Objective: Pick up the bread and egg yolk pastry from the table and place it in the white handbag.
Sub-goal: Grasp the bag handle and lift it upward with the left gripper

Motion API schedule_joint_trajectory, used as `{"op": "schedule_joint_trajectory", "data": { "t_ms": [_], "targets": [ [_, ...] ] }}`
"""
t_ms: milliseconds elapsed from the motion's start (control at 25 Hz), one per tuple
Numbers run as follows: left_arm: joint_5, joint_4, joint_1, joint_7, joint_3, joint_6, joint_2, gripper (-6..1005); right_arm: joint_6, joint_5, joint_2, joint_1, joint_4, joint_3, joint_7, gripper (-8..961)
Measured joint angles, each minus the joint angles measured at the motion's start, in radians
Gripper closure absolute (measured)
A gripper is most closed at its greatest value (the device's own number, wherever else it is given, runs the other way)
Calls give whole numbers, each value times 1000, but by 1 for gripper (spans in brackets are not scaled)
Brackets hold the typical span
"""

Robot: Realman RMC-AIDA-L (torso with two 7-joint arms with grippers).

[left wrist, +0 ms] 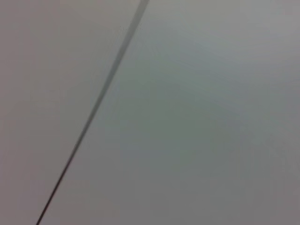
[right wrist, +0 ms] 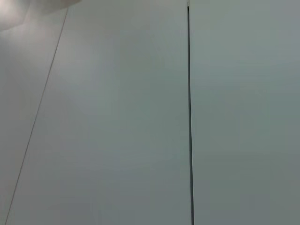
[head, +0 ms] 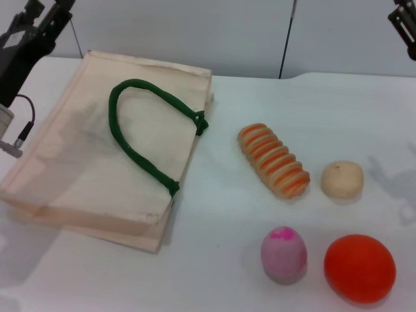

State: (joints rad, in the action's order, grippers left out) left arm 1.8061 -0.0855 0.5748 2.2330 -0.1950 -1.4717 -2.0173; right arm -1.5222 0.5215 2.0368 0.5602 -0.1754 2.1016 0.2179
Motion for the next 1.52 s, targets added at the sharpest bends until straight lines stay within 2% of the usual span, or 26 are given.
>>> {"op": "schedule_joint_trajectory", "data": {
  "t_ms": [200, 280, 440, 640, 1160, 1520],
  "targets": [
    [-73, -136, 8, -353, -43, 186, 0, 175, 9, 0, -1, 4, 0, 9, 10, 72],
    [-127, -175, 16, -436, -49, 248, 0, 178, 17, 0, -1, 5, -1, 12, 10, 72],
    [-310, -244, 52, -627, -53, 382, 1, 185, 26, 0, -1, 6, -3, 12, 11, 72],
    [-570, -334, 104, -840, -53, 461, 3, 192, 28, 0, -1, 6, -4, 12, 11, 72],
    [-1029, -401, 217, -1106, -54, 535, 7, 212, 30, 0, -1, 6, -1, 12, 11, 72],
    [-1211, -394, 276, -1140, -53, 523, 9, 226, 31, 0, -1, 6, -4, 12, 11, 71]
  ]
}}
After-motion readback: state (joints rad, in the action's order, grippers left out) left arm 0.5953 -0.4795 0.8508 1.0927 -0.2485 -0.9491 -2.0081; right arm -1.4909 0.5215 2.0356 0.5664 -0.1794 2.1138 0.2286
